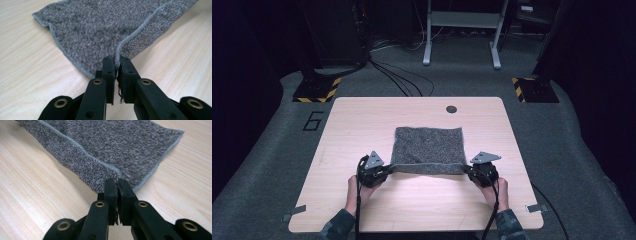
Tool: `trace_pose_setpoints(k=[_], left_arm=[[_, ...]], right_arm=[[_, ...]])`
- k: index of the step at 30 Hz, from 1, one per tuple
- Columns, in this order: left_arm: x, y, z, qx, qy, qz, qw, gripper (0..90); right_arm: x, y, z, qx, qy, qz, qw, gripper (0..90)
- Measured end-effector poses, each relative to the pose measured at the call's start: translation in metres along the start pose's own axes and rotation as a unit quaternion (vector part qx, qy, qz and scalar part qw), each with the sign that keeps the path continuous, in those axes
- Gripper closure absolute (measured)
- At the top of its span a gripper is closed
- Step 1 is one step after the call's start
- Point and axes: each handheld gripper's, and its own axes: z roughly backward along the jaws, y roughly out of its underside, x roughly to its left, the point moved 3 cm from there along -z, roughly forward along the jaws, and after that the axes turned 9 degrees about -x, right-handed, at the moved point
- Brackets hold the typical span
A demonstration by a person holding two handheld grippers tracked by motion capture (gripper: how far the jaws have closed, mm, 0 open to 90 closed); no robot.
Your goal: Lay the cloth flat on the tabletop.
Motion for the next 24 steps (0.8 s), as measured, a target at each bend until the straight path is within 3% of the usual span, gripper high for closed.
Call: trace_pose_setpoints(k=[6,9,13,16,18,19,22,23,24], left_arm=[[-0.006,0.011,0.006,0.007,0.011,0.013,0.9998,80.0],[-0.008,0.014,0.012,0.008,0.015,0.023,0.9996,72.5],[-0.007,0.006,0.025,-0.001,0.019,0.033,0.9993,48.1],[0.0,-0.008,0.029,-0.01,0.004,0.03,0.9995,33.6],[0.002,-0.011,0.028,-0.008,0.002,0.028,0.9996,28.8],[0.005,-0.019,0.019,-0.002,-0.001,0.018,0.9998,27.7],[0.006,-0.022,0.008,0.008,0.003,0.019,0.9998,24.2],[0.002,-0.021,-0.008,0.023,0.01,0.012,0.9996,23.4],[0.0,-0.02,-0.013,0.038,0.019,0.008,0.9991,23.3]], right_arm=[[0.003,0.009,0.006,0.009,0.001,-0.006,0.9999,84.8],[0.003,0.013,0.012,0.011,-0.002,-0.012,0.9999,80.6],[-0.001,0.012,0.025,0.001,-0.005,-0.025,0.9997,72.3],[-0.005,0.006,0.032,-0.008,-0.003,-0.035,0.9993,61.3],[-0.006,0.002,0.032,-0.01,-0.003,-0.039,0.9992,56.4],[-0.007,-0.005,0.027,-0.007,0.003,-0.042,0.9991,45.0],[-0.004,-0.012,0.012,0.002,-0.006,-0.04,0.9992,35.1],[0.0,-0.013,0.003,0.008,-0.014,-0.035,0.9993,30.9],[0.003,-0.013,-0.004,0.014,-0.021,-0.032,0.9992,28.3]])
